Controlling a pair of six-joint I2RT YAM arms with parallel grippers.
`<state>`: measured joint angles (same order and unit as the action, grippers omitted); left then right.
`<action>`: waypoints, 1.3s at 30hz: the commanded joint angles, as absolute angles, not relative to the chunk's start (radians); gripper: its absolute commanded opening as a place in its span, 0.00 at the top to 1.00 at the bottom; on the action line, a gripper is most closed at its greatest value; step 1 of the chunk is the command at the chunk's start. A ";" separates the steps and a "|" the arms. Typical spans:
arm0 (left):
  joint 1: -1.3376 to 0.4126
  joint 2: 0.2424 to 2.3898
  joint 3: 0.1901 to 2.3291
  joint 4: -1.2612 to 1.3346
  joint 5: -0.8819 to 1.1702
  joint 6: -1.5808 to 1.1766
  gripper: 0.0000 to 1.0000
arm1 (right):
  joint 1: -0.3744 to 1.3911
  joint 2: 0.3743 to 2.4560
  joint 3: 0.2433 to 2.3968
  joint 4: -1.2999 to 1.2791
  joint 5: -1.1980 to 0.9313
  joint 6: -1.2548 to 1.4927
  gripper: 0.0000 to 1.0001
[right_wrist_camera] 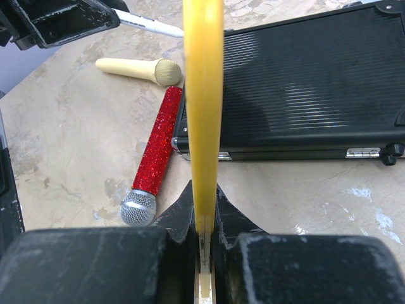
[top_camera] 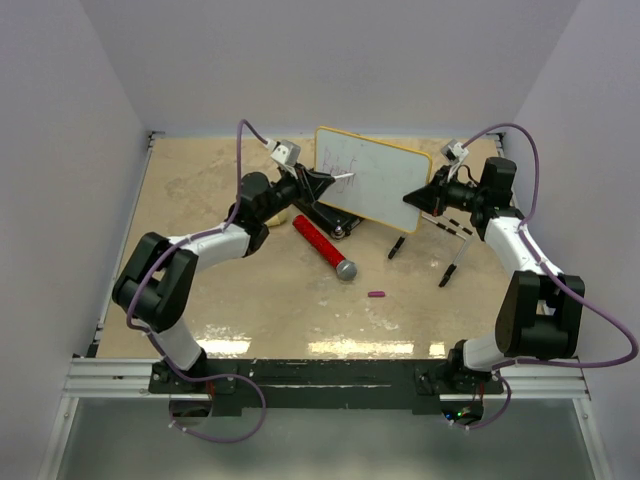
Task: Write a sentence on the whiteboard
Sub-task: Write with the whiteboard marker without the cap on the whiteboard.
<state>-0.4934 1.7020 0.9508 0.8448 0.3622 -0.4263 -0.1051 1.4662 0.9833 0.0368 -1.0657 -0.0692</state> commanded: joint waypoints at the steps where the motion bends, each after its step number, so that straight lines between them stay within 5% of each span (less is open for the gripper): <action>1: -0.500 1.717 1.000 0.864 0.356 -0.405 1.00 | -0.101 1.465 1.009 0.026 -1.066 -0.095 1.00; 39: -0.508 1.684 1.025 0.858 0.316 -0.393 1.00 | -0.100 1.460 1.011 0.026 -1.069 -0.094 1.00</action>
<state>-0.5190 1.7287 1.0222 0.8219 0.3481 -0.4225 -0.1070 1.4658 0.9833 0.0376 -1.0622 -0.0689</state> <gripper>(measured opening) 0.165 0.056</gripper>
